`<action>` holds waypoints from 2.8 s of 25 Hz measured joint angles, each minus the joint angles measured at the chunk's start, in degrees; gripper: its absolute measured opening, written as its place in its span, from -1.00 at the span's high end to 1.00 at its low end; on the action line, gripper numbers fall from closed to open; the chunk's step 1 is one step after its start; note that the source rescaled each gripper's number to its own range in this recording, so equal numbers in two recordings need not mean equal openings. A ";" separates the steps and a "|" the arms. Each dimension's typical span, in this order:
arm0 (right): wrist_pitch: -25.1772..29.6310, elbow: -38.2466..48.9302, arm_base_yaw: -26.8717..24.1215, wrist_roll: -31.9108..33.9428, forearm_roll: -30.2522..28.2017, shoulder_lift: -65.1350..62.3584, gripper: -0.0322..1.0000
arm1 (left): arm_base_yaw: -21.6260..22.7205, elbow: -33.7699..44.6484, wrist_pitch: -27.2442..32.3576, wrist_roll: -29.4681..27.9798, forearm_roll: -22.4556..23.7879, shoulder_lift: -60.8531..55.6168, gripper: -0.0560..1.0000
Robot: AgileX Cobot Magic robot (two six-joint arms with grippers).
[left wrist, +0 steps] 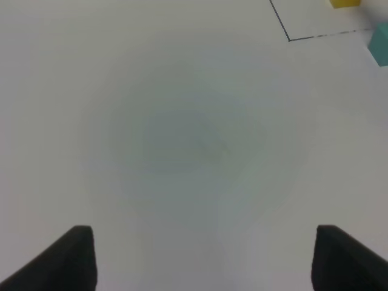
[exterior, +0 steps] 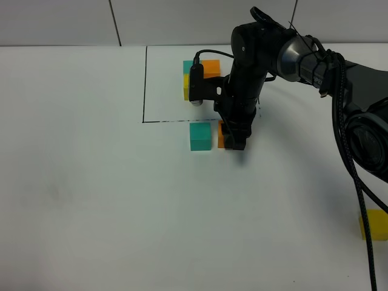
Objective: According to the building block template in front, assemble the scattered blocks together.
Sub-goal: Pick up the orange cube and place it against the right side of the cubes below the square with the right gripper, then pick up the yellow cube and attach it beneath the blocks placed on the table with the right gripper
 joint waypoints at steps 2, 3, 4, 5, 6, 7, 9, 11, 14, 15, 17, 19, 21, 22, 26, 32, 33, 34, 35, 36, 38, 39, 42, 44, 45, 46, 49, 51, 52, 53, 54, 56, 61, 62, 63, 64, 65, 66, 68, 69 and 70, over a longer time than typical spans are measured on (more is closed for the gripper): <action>-0.06 0.00 0.06 0.00 0.15 0.07 0.91 | 0.00 0.00 0.00 0.00 0.00 0.00 -0.48; -0.12 -0.04 0.11 0.00 0.15 0.09 0.91 | 0.00 0.00 0.00 0.00 0.00 0.00 -0.48; -0.12 -0.12 0.17 0.00 0.15 0.09 0.91 | 0.00 0.00 0.00 0.00 0.00 0.00 -0.48; -0.12 -0.12 0.35 0.00 0.15 0.09 0.91 | 0.00 0.00 0.00 0.00 0.00 0.00 -0.48; -0.27 -0.12 0.59 0.00 0.15 0.09 0.91 | 0.00 0.00 0.00 0.00 0.00 0.00 -0.48; -0.26 -0.12 0.78 0.00 0.20 0.09 0.91 | 0.00 0.00 0.00 0.00 0.00 0.00 -0.48; -0.38 -0.12 1.00 0.00 0.32 0.13 0.91 | 0.00 0.00 0.00 0.00 0.00 0.00 -0.48; -0.38 -0.12 1.13 0.00 0.38 0.13 0.91 | 0.00 0.00 0.00 0.00 0.00 0.00 -0.48; -0.50 -0.12 1.37 0.10 0.38 0.13 0.91 | 0.00 0.00 0.00 0.00 0.00 0.00 -0.48; -0.50 -0.12 1.52 0.10 0.38 0.13 0.91 | 0.00 0.00 0.00 0.00 0.00 0.00 -0.48; -0.55 -0.12 1.72 0.13 0.33 0.20 0.91 | 0.00 0.00 0.00 0.00 0.00 0.00 -0.48; -0.55 -0.12 1.91 0.13 0.33 0.20 0.91 | 0.00 0.00 0.00 0.00 0.00 0.00 -0.48; -0.55 -0.12 1.91 0.13 0.33 0.20 0.91 | 0.00 0.00 0.00 0.00 0.00 0.00 -0.48; -0.61 -0.12 1.91 0.13 0.33 0.20 0.91 | 0.00 0.00 0.00 0.00 0.00 0.00 -0.48; -0.68 -0.12 1.91 0.13 0.27 0.20 0.91 | 0.00 0.00 0.00 0.00 0.00 0.00 -0.48; -0.57 -0.12 2.10 -2.14 -0.35 0.20 0.91 | 0.00 0.00 0.00 0.00 0.00 0.00 -0.48; -0.57 -0.12 2.21 -2.64 -0.49 0.20 0.91 | 0.00 0.00 0.00 0.00 0.00 0.00 -0.48; -0.57 -0.12 2.21 -2.97 -0.55 0.20 0.91 | 0.00 0.00 0.00 0.00 0.00 0.00 -0.48; -0.57 -0.12 2.21 -3.19 -0.62 0.20 0.91 | 0.00 0.00 0.00 0.00 0.00 0.00 -0.48; -0.57 -0.12 2.21 -3.30 -0.62 0.20 0.91 | 0.00 0.00 0.00 0.00 0.00 0.00 -0.48; -0.57 -0.12 2.21 -3.39 -0.66 0.20 0.91 | 0.00 0.00 0.00 0.00 0.00 0.00 -0.48; -0.57 -0.12 2.21 -3.44 -0.66 0.20 0.91 | 0.00 0.00 0.00 0.00 0.00 0.00 -0.48; -0.57 -0.12 2.13 -3.58 -0.41 0.20 0.91 | 0.00 0.00 0.00 0.00 0.00 0.00 -0.48; -0.57 -0.12 1.76 -3.65 0.19 0.20 0.91 | 0.00 0.00 0.00 0.00 0.00 0.00 -0.48; -0.57 -0.12 1.64 -3.65 0.60 0.20 0.90 | 0.00 0.00 0.00 0.00 0.00 0.00 -0.48; -0.69 -0.12 1.52 -3.55 0.93 0.20 0.83 | 0.00 0.00 0.00 0.00 0.00 0.00 -0.48; -1.38 -0.12 0.90 -2.65 1.22 0.65 0.21 | 0.00 0.00 0.00 0.00 0.00 0.00 -0.48; -1.32 -0.12 0.44 -1.21 0.99 0.28 -0.36 | 0.00 0.00 0.00 0.00 0.00 0.00 -0.48; -1.14 -0.12 0.17 -0.30 0.85 -0.15 -0.56 | 0.00 0.00 0.00 0.00 0.00 0.00 -0.48; -0.96 -0.01 -0.09 0.99 0.65 -0.64 -0.74 | 0.00 0.00 0.00 0.00 0.00 0.00 -0.48; -0.63 -0.03 -0.44 2.60 0.58 -1.45 -0.85 | 0.00 0.00 0.00 0.00 0.00 0.00 -0.48; 0.56 -0.03 -1.14 6.10 0.58 -3.44 -0.94 | 0.00 0.00 0.00 0.00 0.00 0.00 -0.48; 4.11 2.25 -5.11 18.63 0.52 -8.20 -0.98 | 0.00 0.00 0.00 0.00 0.00 0.00 -0.48; 4.20 3.91 -6.02 20.76 0.42 -9.50 -0.96 | 0.00 0.00 0.00 0.00 0.00 0.00 -0.48; 4.02 5.67 -7.15 23.20 0.35 -11.02 -0.95 | 0.00 0.00 0.00 0.00 0.00 0.00 -0.48; 3.56 8.32 -8.27 25.61 0.23 -12.51 -0.94 | 0.00 0.00 0.00 0.00 0.00 0.00 -0.48; 2.51 11.60 -9.38 28.08 0.12 -14.58 -0.93 | 0.00 0.00 0.00 0.00 0.00 0.00 -0.48; 0.95 15.47 -10.33 30.12 0.07 -16.94 -0.92 | 0.00 0.00 0.00 0.00 0.00 0.00 -0.48; -2.95 23.77 -12.62 34.96 0.07 -21.98 -0.92 | 0.00 0.00 0.00 0.00 0.00 0.00 -0.48; -5.49 28.75 -13.77 37.11 0.07 -24.97 -0.92 | 0.00 0.00 0.00 0.00 0.00 0.00 -0.48; -8.24 33.02 -14.79 39.74 0.07 -28.09 -0.91 | 0.00 0.00 0.00 0.00 0.00 0.00 -0.48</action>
